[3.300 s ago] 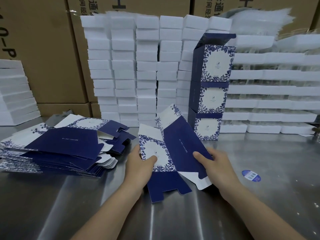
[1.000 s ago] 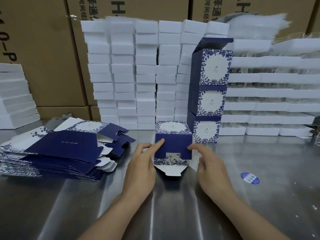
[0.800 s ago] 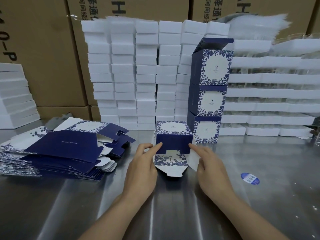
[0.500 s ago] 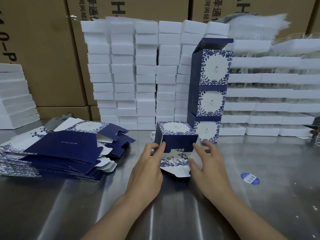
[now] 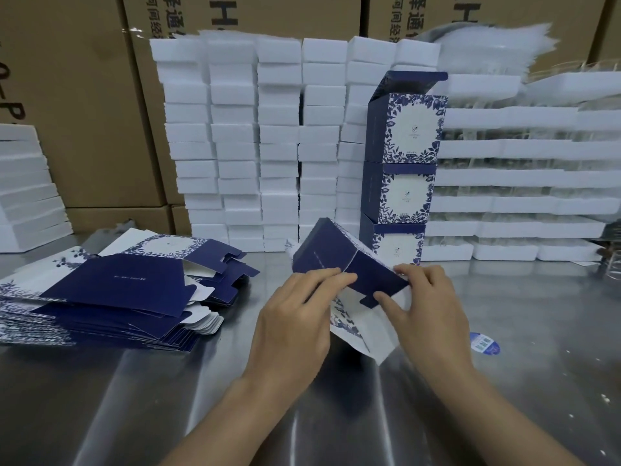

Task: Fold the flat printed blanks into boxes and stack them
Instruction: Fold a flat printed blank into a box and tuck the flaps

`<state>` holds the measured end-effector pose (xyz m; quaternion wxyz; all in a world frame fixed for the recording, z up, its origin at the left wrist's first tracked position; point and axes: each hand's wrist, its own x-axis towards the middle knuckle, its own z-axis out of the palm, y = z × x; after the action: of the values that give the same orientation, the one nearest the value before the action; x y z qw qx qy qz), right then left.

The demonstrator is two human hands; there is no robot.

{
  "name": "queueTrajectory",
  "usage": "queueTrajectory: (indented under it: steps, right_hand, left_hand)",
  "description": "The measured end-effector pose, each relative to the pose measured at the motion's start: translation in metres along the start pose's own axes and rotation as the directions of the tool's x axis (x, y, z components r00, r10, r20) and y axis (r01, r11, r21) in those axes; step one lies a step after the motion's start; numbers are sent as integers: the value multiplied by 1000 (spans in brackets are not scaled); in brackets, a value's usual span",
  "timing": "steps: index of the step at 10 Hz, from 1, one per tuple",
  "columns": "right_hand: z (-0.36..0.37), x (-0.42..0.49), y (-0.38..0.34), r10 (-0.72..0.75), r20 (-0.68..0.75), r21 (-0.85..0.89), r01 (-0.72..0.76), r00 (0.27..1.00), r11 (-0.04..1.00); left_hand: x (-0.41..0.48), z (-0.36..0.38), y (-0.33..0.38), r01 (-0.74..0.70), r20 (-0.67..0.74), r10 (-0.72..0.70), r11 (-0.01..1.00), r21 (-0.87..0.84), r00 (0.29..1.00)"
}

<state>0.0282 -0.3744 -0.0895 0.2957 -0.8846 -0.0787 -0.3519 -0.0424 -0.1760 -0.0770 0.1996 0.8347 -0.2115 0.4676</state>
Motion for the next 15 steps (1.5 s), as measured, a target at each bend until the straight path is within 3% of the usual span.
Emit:
queueTrajectory:
  steps: [2,3,4,5,6,7,8,9,10,11,12,13,14,15]
  right_hand:
    - [-1,-3,2,61,89,-102,-52,994,993]
    - [2,-4,-1,130,178,46,-140,975,989]
    - [1,-3,-9,184,265,271,-256,947,928]
    - [-3,-3,-17,215,283,435,-325,935,840]
    - [-7,-6,-28,271,280,600,-389,921,700]
    - [-12,-11,-43,340,270,726,-422,901,542]
    - [-11,-20,-57,310,386,763,-489,869,423]
    - [-9,-29,-67,196,590,709,-619,783,338]
    - [-4,-38,-69,87,667,704,-665,740,248]
    - [5,-42,-68,91,693,706,-699,715,115]
    - [2,-40,-66,63,743,662,-745,667,82]
    - [0,-37,-66,86,742,648,-744,665,166]
    - [0,-40,-74,87,728,648,-724,680,237]
    - [-5,-39,-80,114,732,628,-730,671,269]
  left_hand:
    - [5,-4,16,-168,-102,157,980,-107,982]
    - [7,-6,17,-101,-167,69,977,-186,984]
    - [10,-7,7,149,-249,-212,957,-250,945]
    - [8,-5,-9,437,-179,-504,844,-312,845]
    - [3,0,-20,626,-26,-653,736,-258,757]
    - [-5,8,-20,692,235,-653,703,-166,720]
    - [-11,13,-3,576,402,-507,814,-67,763]
    - [-10,11,15,502,420,-393,845,-185,818]
    - [-11,10,18,549,449,-391,779,-305,804]
    - [-12,8,18,549,435,-373,729,-409,819]
    - [-12,12,19,606,473,-381,563,-562,794]
    - [-9,17,21,645,513,-392,442,-623,764]
    - [-9,24,20,650,473,-465,369,-664,748]
    - [-4,25,24,705,448,-601,297,-644,662]
